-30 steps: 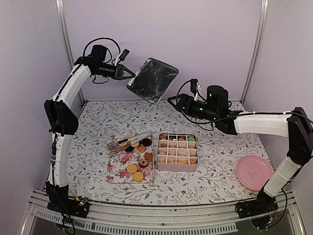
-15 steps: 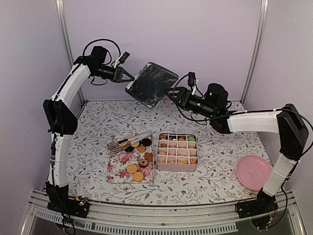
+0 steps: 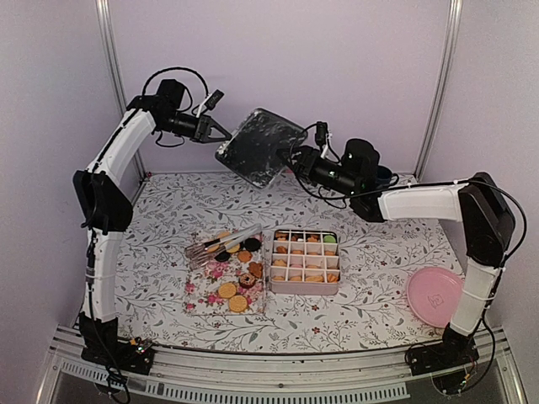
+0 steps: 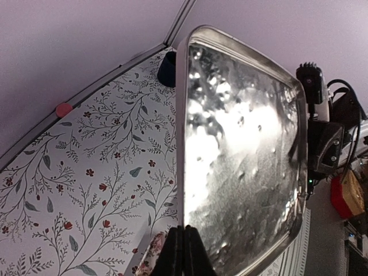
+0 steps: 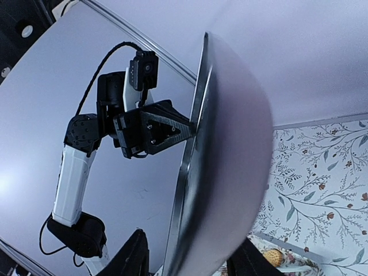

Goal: Pack the cookies
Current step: Pass from the left arm to the right, then place the box lid on the packing box.

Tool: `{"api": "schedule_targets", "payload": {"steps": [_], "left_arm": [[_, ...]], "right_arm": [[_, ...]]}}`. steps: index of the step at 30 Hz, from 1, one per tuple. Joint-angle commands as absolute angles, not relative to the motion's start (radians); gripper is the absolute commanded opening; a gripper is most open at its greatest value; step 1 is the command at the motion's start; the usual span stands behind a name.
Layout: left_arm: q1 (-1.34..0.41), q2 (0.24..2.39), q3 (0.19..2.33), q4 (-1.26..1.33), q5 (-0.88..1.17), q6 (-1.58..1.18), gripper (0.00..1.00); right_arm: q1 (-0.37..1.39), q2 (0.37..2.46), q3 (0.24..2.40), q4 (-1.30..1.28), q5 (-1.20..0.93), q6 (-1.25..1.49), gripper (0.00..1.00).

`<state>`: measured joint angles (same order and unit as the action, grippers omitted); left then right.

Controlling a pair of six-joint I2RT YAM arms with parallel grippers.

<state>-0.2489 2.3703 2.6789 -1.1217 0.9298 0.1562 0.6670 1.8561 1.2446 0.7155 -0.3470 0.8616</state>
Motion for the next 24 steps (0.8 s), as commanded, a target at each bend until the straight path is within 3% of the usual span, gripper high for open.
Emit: {"api": "schedule_targets", "payload": {"steps": [1,5,7,14,15,16,24], "left_arm": [[-0.276,2.290,2.655,-1.121,0.939,0.163,0.00],[-0.278,2.299,2.658,-1.146,0.913,0.180,0.00],[-0.279,2.299,2.658,-1.164,0.890,0.194,0.03],[-0.276,2.265,2.693,-1.246,0.693,0.240,0.78],[-0.271,2.259,2.699,-1.262,0.676,0.245,0.94],[-0.264,2.250,2.696,-1.274,0.667,0.249,0.99],[-0.196,2.173,2.645,-1.278,0.498,0.244,0.99]], "right_arm": [[0.662,1.893,1.317,0.730,-0.362,0.869,0.35],[0.661,1.879,1.322,0.692,-0.380,0.839,0.01],[0.660,1.839,1.302,0.647,-0.373,0.806,0.00],[0.663,1.623,1.236,0.283,-0.272,0.529,0.00],[0.667,1.587,1.233,0.217,-0.236,0.457,0.00],[0.674,1.555,1.231,0.140,-0.175,0.398,0.00],[0.877,1.483,1.318,-0.388,0.436,-0.045,0.00]]}}
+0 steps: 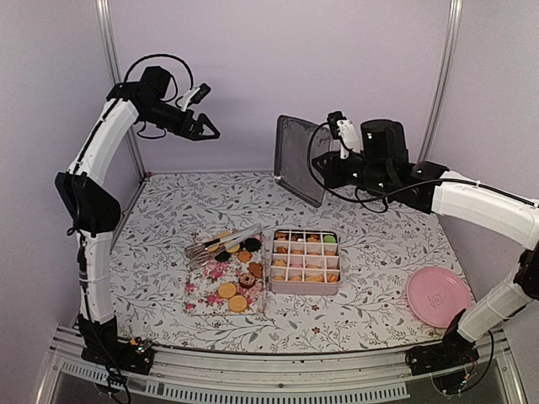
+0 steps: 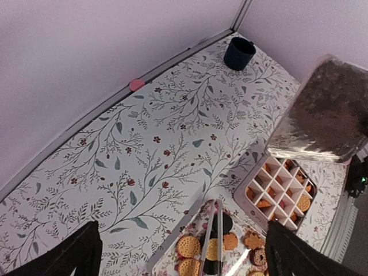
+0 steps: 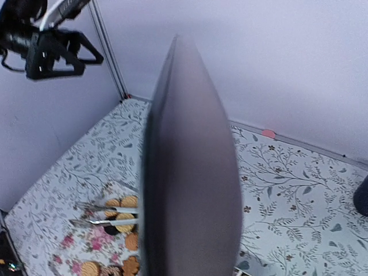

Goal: Pack the cookies
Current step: Place the box lid on the packing box.

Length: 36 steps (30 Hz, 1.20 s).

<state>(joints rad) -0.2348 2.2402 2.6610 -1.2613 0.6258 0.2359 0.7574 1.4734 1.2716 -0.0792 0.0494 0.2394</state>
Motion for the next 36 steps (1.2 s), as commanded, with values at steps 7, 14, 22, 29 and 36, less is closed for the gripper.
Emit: {"api": "schedule_targets", "payload": {"steps": [7,14,22,29,36], "left_arm": [[-0.191,2.093,2.559,-1.236,0.430,0.238,0.99],[-0.259,1.539,1.635,-0.491,0.343,0.308,0.99],[-0.238,1.523,1.488,-0.531,0.414,0.284,0.99],[-0.295,1.487,1.368,-0.477,0.450,0.286,0.99],[-0.363,1.574,1.366,-0.528,0.443,0.295,0.99]], "right_arm": [[1.061,1.607,1.327,-0.489,0.900,-0.250,0.00],[1.135,1.677,1.293,-0.508,0.997,-0.309,0.00],[1.215,1.793,1.309,-0.640,0.897,-0.262,0.02],[1.271,1.883,1.286,-0.697,0.832,-0.147,0.07],[1.313,1.928,1.299,-0.691,0.686,-0.071,0.46]]}}
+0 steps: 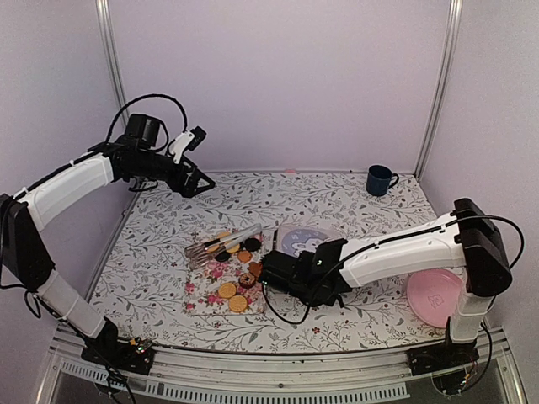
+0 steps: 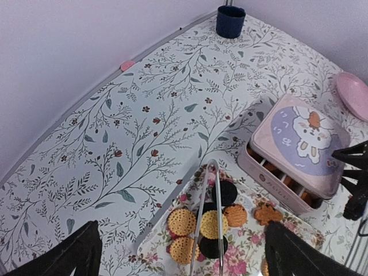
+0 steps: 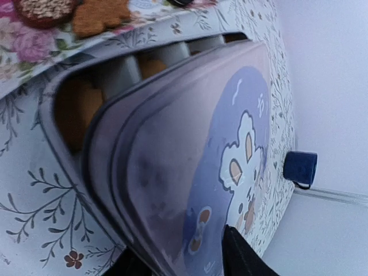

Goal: Pack the cookies
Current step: Place the box lid on the packing box.

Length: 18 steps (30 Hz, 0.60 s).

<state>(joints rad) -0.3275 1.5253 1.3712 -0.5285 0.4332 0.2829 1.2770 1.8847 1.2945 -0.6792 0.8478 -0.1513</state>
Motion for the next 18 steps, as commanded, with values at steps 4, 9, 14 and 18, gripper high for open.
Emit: {"api": "schedule_targets", "payload": {"steps": [4,9,14,18], "left_arm": [[-0.395,1.597,1.341,-0.504,0.427,0.296,0.99],[-0.432,1.650,1.349,-0.508,0.426,0.292,0.99],[-0.459,1.690,1.351,-0.489,0.441,0.282,0.99],[-0.473,1.726,1.359,-0.476,0.459,0.271,0.99]], "right_arm": [[1.321,1.956,1.309,-0.665,0.607,-0.053,0.52],[1.321,1.954,1.321,-0.666,0.535,-0.049,0.68],[1.324,1.877,1.308,-0.686,0.472,-0.064,0.77],[1.324,1.820,1.340,-0.713,0.407,-0.076,0.80]]}}
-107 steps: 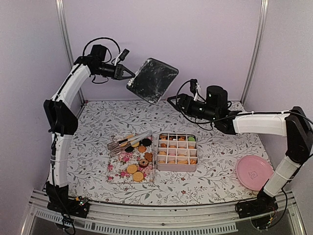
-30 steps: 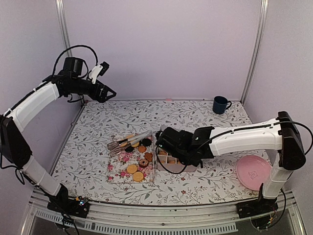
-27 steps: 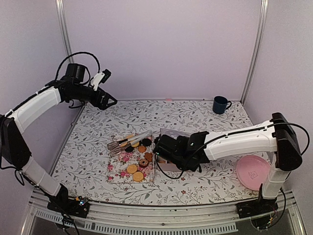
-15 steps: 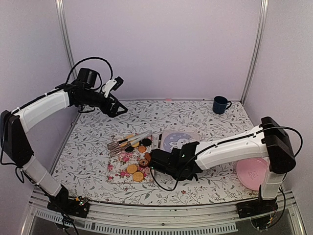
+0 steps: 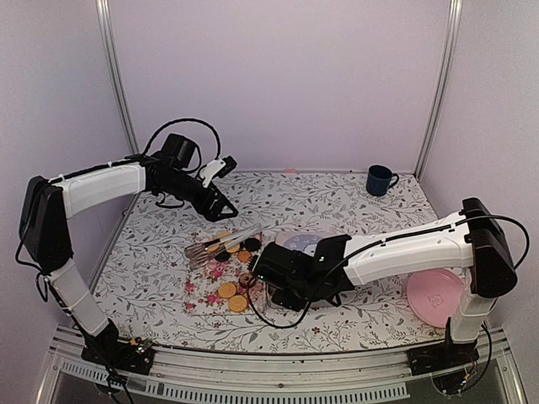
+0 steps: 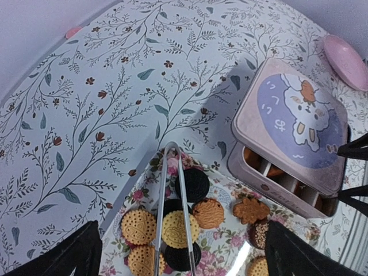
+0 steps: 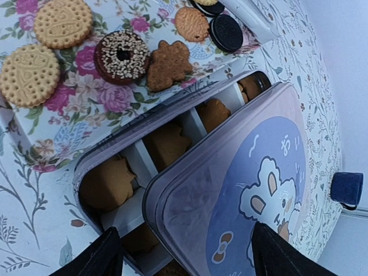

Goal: Pack the cookies
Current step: Place the box lid on the packing box, then adjust the box lid on the plate.

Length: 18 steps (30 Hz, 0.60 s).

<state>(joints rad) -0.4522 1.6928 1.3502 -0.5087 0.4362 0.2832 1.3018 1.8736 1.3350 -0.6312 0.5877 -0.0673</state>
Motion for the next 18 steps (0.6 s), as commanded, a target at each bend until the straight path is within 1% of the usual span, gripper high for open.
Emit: {"api": "schedule_targets", "payload": {"steps": [1,5,9,14,17,18], "left_arm": [[-0.476,1.732,1.357,-0.469,0.462,0.268,0.99],[-0.488,1.755,1.350,-0.440,0.475,0.250,0.98],[-0.517,1.771,1.341,-0.420,0.481,0.244,0.96],[-0.544,1.796,1.340,-0.409,0.480,0.241,0.95],[-0.544,1.787,1.327,-0.413,0.485,0.248,0.94],[-0.545,1.780,1.319,-0.418,0.489,0.254,0.94]], "right_arm": [[1.322,1.808,1.349,-0.716,0.381,-0.077,0.80],[1.323,1.793,1.370,-0.723,0.295,-0.074,0.81],[1.324,1.818,1.360,-0.742,0.252,-0.058,0.82],[1.322,1.773,1.391,-0.728,0.216,-0.038,0.84],[1.273,1.710,1.439,-0.700,0.137,-0.007,0.84],[1.238,1.684,1.445,-0.680,0.116,0.046,0.84]]}}
